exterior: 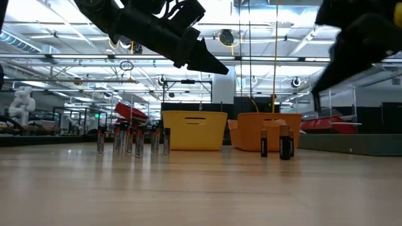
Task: Sort batteries
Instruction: Put the copper battery into the orange bin
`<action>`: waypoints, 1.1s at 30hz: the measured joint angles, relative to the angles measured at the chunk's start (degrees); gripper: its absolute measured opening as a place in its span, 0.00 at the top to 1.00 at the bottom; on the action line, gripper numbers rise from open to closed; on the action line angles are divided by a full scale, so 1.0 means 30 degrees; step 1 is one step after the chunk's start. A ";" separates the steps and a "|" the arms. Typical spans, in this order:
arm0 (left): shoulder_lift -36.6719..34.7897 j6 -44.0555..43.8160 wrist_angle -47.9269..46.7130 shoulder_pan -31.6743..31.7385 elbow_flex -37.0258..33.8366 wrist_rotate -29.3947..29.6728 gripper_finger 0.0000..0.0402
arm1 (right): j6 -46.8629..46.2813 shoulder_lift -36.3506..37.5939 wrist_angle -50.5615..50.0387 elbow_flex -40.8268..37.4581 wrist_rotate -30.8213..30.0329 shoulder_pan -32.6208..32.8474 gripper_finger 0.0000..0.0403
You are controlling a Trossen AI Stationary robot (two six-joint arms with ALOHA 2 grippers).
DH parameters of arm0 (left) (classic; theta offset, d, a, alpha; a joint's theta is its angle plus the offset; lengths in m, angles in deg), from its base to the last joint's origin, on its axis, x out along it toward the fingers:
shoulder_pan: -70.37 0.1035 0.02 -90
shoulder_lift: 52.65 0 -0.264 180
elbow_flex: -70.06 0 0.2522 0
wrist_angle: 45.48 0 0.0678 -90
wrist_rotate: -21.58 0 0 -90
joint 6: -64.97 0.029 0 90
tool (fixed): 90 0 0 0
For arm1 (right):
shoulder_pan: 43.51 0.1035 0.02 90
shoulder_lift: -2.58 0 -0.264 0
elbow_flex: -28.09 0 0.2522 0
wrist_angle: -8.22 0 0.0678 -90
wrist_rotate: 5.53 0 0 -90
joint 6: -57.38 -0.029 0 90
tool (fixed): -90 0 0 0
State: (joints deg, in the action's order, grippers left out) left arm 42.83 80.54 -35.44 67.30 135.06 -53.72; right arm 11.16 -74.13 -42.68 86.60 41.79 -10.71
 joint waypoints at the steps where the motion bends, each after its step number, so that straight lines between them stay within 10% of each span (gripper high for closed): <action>1: 0.0000 -0.0035 0.0032 0.0000 0.0000 -0.0142 0.52 | 0.0679 0.0267 -0.0138 0.0119 -0.0532 -0.0181 0.98; 16: 0.0000 -0.0065 0.0257 -0.0007 0.0000 -0.0796 0.52 | 0.9048 0.2735 -0.0107 0.0488 -0.4418 -0.4311 0.98; 33: 0.0000 0.0444 0.1376 0.0000 0.0000 -0.0924 0.52 | 1.3257 0.2850 0.2375 0.0488 0.2400 -1.1705 0.98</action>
State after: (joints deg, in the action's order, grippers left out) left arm 42.83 81.87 -31.31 67.30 135.06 -56.49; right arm 50.93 -65.58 -35.55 88.07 48.99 -45.83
